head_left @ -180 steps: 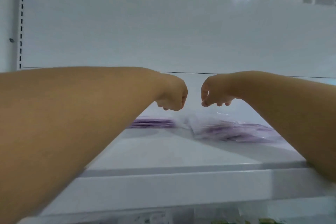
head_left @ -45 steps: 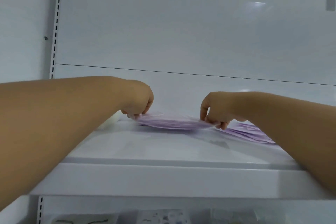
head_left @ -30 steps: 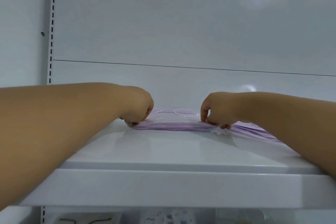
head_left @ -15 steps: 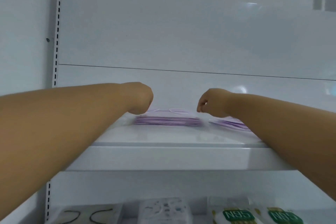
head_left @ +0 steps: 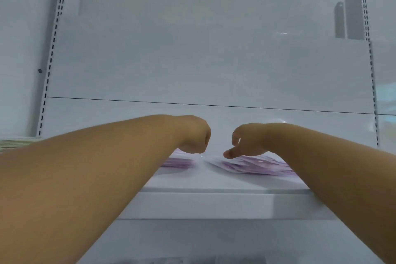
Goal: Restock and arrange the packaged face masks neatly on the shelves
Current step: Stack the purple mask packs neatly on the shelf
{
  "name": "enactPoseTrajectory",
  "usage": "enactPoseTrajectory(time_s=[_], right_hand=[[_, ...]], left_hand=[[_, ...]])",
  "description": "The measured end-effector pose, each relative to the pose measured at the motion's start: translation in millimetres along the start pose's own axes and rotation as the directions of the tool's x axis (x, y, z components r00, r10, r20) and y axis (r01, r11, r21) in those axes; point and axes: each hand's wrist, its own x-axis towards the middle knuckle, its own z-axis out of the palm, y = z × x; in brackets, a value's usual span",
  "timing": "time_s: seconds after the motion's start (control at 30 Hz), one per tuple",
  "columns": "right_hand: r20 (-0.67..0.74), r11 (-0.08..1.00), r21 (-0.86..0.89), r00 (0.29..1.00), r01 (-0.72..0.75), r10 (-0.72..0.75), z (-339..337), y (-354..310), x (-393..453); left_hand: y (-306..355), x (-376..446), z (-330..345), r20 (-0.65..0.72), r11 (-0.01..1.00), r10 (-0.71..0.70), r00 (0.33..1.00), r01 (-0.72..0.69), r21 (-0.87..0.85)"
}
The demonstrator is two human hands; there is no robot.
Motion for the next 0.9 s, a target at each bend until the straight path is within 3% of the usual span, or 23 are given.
enactPoseTrajectory(time_s=[0.13, 0.27, 0.43, 0.6, 0.83, 0.9], right_hand=[[0.272, 0.998, -0.015, 0.961, -0.053, 0.055, 4.6, 18.9, -3.7], [0.284, 0.999, 0.032, 0.959, -0.007, -0.002, 6.6, 33.3, 1.9], [0.017, 0.999, 0.03, 1.0, 0.018, -0.018, 2.7, 61.8, 15.8], [-0.107, 0.947, 0.32, 0.994, 0.019, 0.016, 9.8, 85.9, 16.6], [-0.214, 0.829, 0.558, 0.971, 0.032, 0.106, 16.7, 93.5, 20.1], [-0.29, 0.812, 0.578, 0.95, 0.077, 0.116, 14.9, 91.7, 17.6]], left_hand=[[27.9, 20.0, -0.6, 0.152, 0.991, -0.059, 0.987, 0.076, -0.111], [49.4, 40.0, 1.7, 0.318, 0.961, -0.095, 0.943, 0.171, -0.219], [68.8, 51.0, -7.9, 0.402, 0.896, -0.118, 0.908, 0.272, -0.352], [82.0, 57.8, -7.8, 0.351, 0.78, -0.157, 0.923, 0.334, -0.53], [87.3, 65.8, 3.3, 0.24, 0.384, -0.27, 0.933, 0.333, -0.861], [88.7, 64.8, 4.6, 0.197, 0.432, -0.308, 0.931, 0.322, -0.842]])
